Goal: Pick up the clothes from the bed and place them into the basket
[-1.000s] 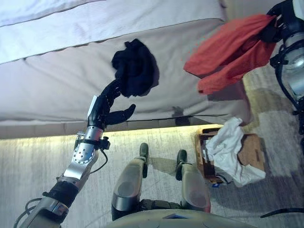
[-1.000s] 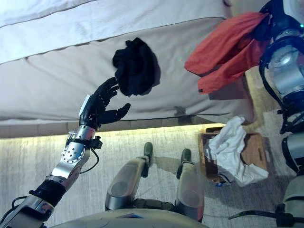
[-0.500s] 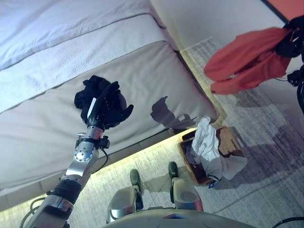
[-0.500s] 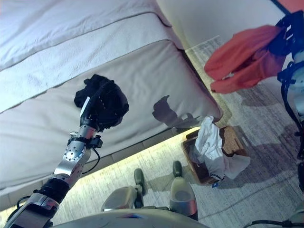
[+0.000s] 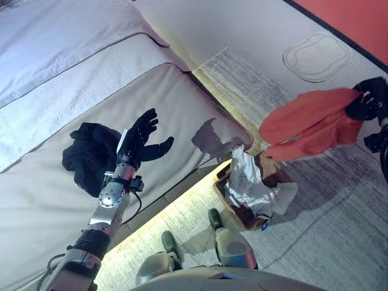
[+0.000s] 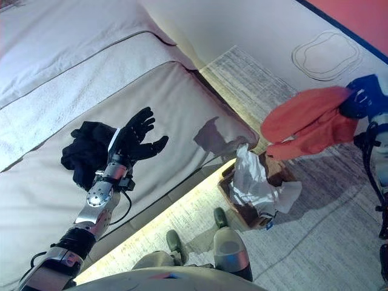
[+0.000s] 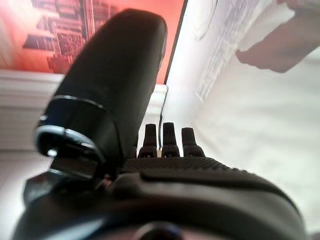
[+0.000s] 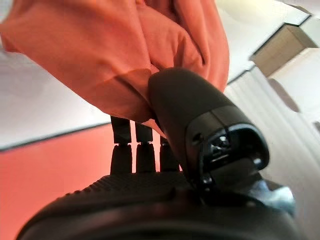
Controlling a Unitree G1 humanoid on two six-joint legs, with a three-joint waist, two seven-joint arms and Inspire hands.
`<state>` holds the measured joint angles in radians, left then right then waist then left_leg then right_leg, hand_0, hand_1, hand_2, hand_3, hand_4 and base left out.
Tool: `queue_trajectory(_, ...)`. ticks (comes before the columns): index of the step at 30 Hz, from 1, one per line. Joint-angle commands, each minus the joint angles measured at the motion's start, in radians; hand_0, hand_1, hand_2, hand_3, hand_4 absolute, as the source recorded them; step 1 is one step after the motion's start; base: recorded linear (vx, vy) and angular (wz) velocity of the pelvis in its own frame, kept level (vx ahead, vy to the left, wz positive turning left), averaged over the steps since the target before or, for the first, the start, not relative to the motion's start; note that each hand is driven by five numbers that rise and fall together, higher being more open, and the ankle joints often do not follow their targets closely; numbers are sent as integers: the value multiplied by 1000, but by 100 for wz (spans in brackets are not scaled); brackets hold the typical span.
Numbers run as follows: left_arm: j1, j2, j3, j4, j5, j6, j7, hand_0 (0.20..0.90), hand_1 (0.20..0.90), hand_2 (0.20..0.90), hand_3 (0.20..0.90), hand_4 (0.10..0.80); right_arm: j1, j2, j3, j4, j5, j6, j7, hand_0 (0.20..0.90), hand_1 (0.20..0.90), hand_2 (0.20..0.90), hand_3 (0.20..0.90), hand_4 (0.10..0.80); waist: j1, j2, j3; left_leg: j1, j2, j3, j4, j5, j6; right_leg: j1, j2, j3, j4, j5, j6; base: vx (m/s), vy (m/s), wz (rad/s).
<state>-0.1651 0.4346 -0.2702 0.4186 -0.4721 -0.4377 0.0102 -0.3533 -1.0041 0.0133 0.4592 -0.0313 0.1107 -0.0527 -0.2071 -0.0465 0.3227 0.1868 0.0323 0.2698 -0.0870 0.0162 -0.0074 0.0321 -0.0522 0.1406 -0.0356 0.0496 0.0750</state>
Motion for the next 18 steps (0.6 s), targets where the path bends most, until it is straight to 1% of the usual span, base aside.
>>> queue_trajectory(1, -26, -27, -3, 14, 19, -70, -18, 900, 900, 900, 900, 800, -29, -31, 3, 47, 8, -34, -10, 300, 300, 300, 200, 100, 9, -3, -187, -65, 25, -41, 102, -103, -11, -59, 31, -3, 82, -5, -11, -3, -53, -14)
queue_trajectory(6, -45, -29, -26, 21, 27, -63, -24, 900, 900, 900, 900, 800, -74, 21, 89, 198, 24, -38, 4, 300, 300, 300, 200, 100, 8, 12, -184, -55, 29, -22, 107, -111, -14, -58, 31, 4, 75, 1, -11, 12, -41, -9)
queue_trajectory(13, -53, -26, -46, 40, 33, -64, -22, 900, 900, 900, 900, 800, -59, 87, 103, 301, 16, -75, -10, 300, 300, 300, 200, 100, 15, 36, -175, -54, 27, -26, 107, -114, -14, -65, 28, 1, 76, 3, -10, 1, -28, -4)
queue_trajectory(16, -61, -28, -57, 47, 34, -70, -26, 900, 900, 900, 900, 800, -68, 116, 126, 333, -3, -88, -15, 300, 300, 300, 200, 100, 21, 48, -166, -60, 24, -32, 107, -114, -14, -72, 26, -4, 76, 4, -10, -30, -9, -3)
queue_trajectory(17, -61, -29, -59, 49, 33, -74, -26, 900, 900, 900, 900, 800, -66, 123, 130, 335, -9, -87, -21, 900, 900, 900, 900, 800, 21, 51, -164, -60, 23, -33, 107, -114, -13, -73, 26, -3, 75, 5, -9, 0, 0, 0)
queue_trajectory(18, -62, -29, -61, 49, 34, -75, -26, 900, 900, 900, 900, 800, -66, 126, 132, 335, -13, -85, -28, 900, 900, 900, 900, 800, 20, 52, -163, -60, 22, -34, 107, -114, -13, -73, 26, -3, 74, 5, -10, 0, 0, 0)
